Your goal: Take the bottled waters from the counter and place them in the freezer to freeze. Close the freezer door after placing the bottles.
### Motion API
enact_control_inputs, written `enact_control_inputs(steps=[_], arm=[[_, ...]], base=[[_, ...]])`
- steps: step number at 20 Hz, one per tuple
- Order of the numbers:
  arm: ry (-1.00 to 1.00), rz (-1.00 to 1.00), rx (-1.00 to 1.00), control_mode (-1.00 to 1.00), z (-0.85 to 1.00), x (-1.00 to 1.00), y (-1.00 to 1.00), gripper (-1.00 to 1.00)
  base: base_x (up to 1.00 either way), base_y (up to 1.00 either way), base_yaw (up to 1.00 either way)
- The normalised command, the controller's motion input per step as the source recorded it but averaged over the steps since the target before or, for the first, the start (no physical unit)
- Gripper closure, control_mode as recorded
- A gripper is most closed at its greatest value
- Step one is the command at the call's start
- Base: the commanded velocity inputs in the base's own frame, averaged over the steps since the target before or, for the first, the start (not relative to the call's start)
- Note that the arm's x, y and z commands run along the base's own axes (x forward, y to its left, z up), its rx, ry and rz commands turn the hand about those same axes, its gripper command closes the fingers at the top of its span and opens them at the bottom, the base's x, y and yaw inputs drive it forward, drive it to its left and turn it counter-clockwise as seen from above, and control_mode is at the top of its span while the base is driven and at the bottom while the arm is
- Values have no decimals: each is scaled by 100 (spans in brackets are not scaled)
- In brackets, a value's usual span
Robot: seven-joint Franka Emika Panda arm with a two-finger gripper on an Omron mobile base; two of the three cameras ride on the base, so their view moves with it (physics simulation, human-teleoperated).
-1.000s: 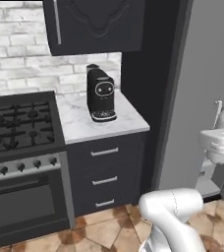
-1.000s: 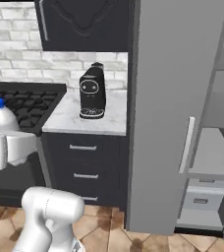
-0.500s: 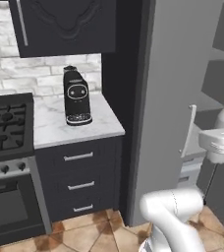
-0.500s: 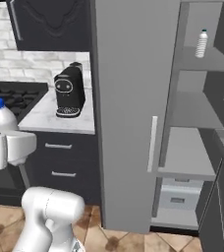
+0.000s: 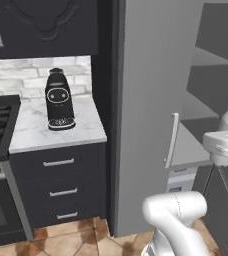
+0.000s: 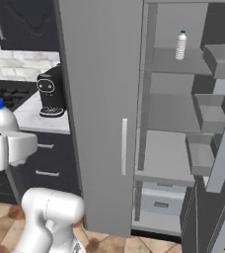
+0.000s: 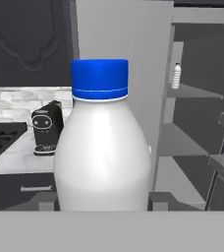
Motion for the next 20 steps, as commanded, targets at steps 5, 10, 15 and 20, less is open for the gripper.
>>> enact_control_inputs(steps=[5, 10, 15, 20], arm=[[0, 0, 0, 100, 0, 0, 0, 100], [0, 0, 0, 100, 0, 0, 0, 100], [0, 0, 0, 100, 0, 0, 0, 100], [0, 0, 0, 100, 0, 0, 0, 100]], base=[[43, -22, 8], [52, 0, 0], [43, -10, 0], [5, -50, 0]])
